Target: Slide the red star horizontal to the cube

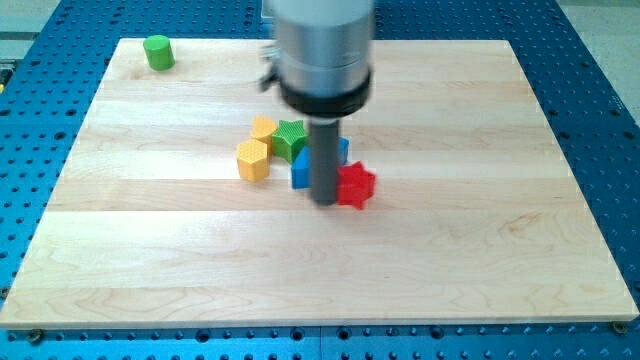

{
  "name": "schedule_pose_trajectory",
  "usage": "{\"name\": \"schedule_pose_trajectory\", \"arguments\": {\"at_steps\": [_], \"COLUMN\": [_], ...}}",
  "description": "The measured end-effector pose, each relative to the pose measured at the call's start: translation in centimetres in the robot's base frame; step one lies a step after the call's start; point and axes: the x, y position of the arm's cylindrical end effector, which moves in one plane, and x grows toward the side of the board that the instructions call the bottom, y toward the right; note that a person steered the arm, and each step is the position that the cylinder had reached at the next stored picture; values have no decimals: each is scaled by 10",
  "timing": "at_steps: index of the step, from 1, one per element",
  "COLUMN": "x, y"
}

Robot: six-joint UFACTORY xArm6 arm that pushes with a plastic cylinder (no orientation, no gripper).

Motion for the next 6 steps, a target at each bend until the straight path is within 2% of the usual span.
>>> {"name": "schedule_pose_trajectory", "arguments": {"at_steps": [1, 2, 3, 5, 6], "x": [-8, 23, 35, -100, -69], "y": [47, 9, 51, 92, 96]}}
